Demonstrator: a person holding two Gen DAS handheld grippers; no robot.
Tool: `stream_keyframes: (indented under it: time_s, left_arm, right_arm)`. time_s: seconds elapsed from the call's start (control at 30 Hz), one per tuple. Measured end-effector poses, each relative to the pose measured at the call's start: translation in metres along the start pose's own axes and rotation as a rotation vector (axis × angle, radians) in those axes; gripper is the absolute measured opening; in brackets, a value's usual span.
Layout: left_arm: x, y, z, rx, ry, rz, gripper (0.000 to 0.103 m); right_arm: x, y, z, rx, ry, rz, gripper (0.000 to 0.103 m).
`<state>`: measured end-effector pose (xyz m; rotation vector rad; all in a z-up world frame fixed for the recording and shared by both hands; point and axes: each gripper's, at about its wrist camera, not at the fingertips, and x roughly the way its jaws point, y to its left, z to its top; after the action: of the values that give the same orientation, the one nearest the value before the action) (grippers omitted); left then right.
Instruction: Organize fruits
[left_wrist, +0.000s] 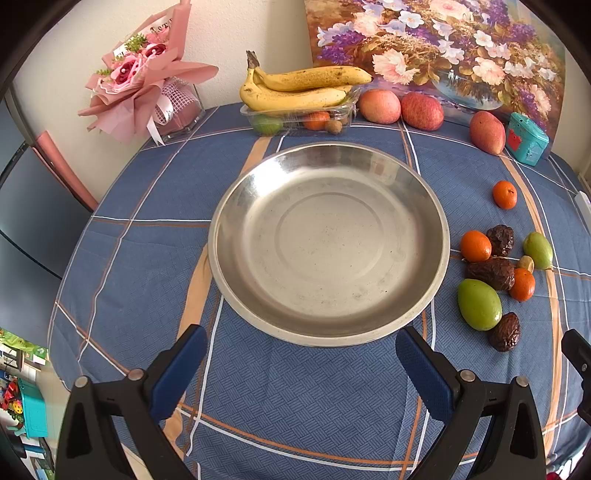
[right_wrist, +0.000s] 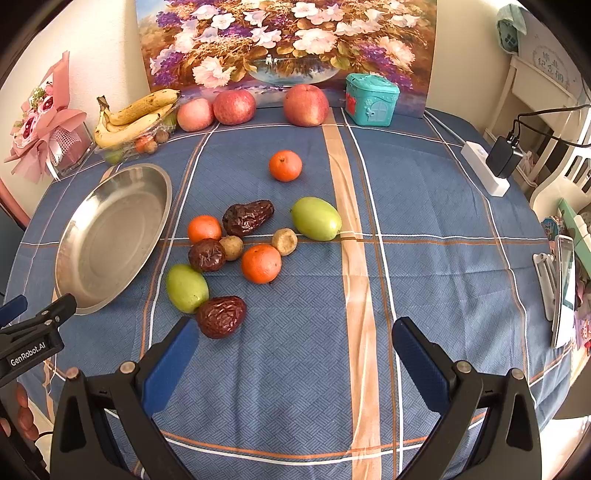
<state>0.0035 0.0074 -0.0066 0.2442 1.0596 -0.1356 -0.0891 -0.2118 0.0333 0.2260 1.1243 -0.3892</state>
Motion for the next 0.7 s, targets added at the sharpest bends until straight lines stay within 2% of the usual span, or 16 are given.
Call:
stream_keyframes:
  time_s: [0.7]
  left_arm:
    - [0.0005, 0.0007, -0.0016, 0.001, 0.003, -0.002, 0.103]
  right_arm:
    - [0.0008, -0.0013, -0.0004, 0.003, 0.001, 0.000, 0.103]
